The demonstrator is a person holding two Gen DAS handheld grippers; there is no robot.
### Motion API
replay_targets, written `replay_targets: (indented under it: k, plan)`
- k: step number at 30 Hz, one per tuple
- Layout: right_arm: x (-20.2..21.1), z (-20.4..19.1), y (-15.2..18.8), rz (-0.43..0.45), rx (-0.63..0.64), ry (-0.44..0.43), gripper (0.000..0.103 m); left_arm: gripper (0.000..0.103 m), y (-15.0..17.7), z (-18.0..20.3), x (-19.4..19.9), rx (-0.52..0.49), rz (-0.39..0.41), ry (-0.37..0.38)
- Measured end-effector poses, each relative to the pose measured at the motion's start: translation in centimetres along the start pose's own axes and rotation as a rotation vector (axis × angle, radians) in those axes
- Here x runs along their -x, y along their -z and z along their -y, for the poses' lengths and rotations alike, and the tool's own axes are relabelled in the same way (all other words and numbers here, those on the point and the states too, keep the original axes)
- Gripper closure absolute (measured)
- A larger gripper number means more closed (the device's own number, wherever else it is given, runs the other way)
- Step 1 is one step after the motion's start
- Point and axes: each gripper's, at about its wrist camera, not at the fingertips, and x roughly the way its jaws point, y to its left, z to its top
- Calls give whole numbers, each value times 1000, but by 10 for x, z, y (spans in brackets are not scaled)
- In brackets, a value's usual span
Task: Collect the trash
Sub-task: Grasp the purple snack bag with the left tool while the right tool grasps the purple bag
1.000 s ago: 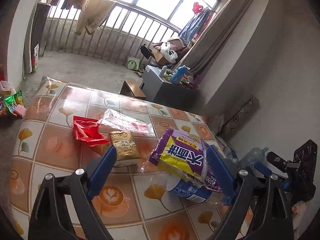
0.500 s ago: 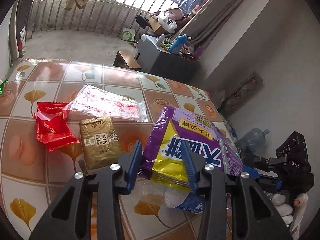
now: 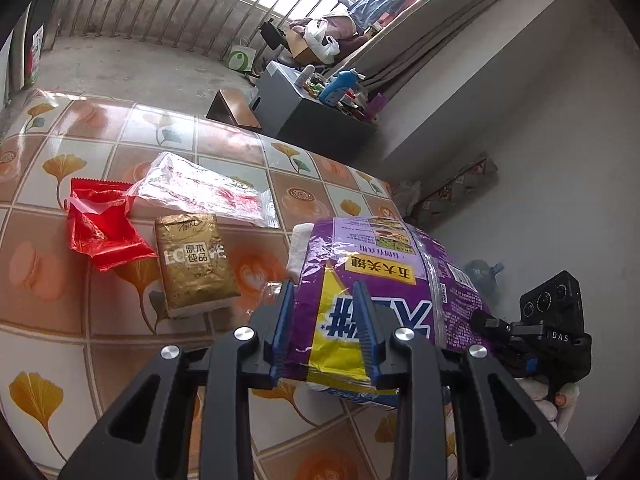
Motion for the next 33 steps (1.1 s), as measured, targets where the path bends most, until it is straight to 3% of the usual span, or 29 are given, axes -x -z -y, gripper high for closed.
replay_targets:
  k: [4,9,13,18,21,23,25,26,27,30,33]
  plan:
    - [3,0,11,-72,44,-71,102,61,4,-25,2,134,-56,85]
    - [-1,-2,23,-175,110,-134,102,59,17,-53,3,292,-121,237]
    - [-4,-13,25,-207,188,-137,102,59,28,-57,13,329,-118,338]
    - [-25,-31,21,-252,277,-55,102,63,43,-56,34,321,-84,420]
    - [-37,-41,22,-261,321,10,100,80,46,-49,44,276,-59,394]
    - [-41,-50,22,-248,367,68,91,94,47,-45,53,245,-31,360]
    - [-43,-57,22,-224,427,131,77,98,49,-45,64,229,-5,356]
    - [-44,-61,21,-200,458,171,61,99,48,-44,70,216,10,346]
    - [-43,-63,21,-180,490,206,52,101,48,-45,76,203,25,335]
    - [-42,-65,25,-147,582,296,45,102,47,-45,94,178,52,298]
    - [-57,-66,28,-167,663,368,40,103,48,-44,107,139,46,227]
